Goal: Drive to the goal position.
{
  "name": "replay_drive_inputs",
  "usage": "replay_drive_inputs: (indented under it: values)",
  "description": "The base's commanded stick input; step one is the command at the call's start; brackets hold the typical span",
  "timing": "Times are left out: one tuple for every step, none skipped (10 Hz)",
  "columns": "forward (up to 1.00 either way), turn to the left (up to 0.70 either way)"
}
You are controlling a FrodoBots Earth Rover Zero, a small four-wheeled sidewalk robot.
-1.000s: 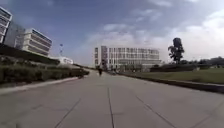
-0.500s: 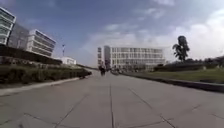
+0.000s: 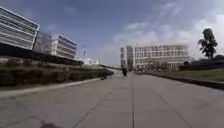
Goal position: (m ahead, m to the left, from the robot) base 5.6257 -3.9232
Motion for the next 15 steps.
replay_drive_inputs:
  values:
    - [0.70,0.00]
    - [0.70,0.00]
    - [0.70,0.00]
    - [0.70,0.00]
    - [0.70,0.00]
    - [0.70,-0.02]
    - [0.70,-0.08]
    - [0.70,-0.14]
    - [0.70,-0.05]
    - [0.70,0.00]
    - [0.70,0.00]
    - [0.70,0.00]
    - [0.70,0.00]
    - [0.70,0.00]
    - [0.70,0.00]
